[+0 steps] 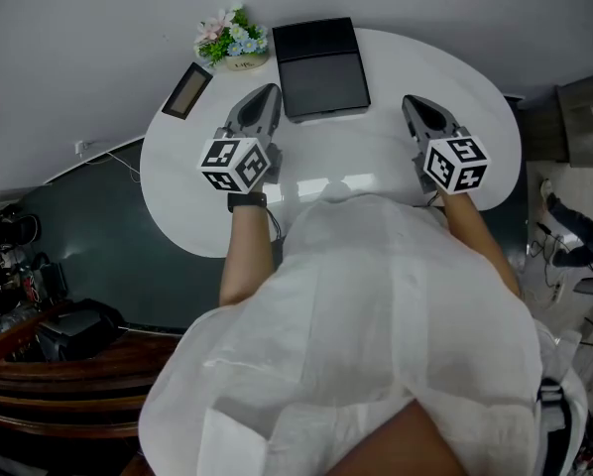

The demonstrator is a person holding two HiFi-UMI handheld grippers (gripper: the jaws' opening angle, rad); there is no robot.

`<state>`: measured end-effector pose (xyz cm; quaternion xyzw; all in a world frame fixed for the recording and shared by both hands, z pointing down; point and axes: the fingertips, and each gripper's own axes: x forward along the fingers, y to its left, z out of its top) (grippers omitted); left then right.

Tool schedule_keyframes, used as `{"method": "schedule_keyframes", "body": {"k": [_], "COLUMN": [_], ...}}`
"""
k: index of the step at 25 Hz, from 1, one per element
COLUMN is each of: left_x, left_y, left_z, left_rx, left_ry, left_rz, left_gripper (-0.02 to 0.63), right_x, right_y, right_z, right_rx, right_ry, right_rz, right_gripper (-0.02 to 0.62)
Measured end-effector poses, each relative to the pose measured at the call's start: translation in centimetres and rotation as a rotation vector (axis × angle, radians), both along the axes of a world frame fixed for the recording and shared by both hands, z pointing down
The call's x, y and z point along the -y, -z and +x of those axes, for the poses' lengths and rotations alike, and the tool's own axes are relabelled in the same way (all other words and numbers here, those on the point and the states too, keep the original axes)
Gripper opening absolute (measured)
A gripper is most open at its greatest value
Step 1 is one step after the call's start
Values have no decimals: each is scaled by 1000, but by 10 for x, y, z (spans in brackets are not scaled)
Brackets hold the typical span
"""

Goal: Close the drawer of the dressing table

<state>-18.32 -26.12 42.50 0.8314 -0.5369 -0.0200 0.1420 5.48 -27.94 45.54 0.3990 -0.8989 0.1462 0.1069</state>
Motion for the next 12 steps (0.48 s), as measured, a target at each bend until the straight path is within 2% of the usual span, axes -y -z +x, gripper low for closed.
{"method": "schedule_keyframes", "body": {"k": [7,12], "left_x": [-14,-20], "left_y": [1,-4], "left_z": [-18,-24], "left_rx": [45,39], "left_ry": [58,81], "left_rz": [4,-13], "left_gripper": [20,20], "right_x": [-2,-5], "right_y": [6,5], "right_z": [3,2], "right_rx": [-23,-102], "right_ry": [4,24], "right_rz": [13,40], "right_gripper": [9,9]}}
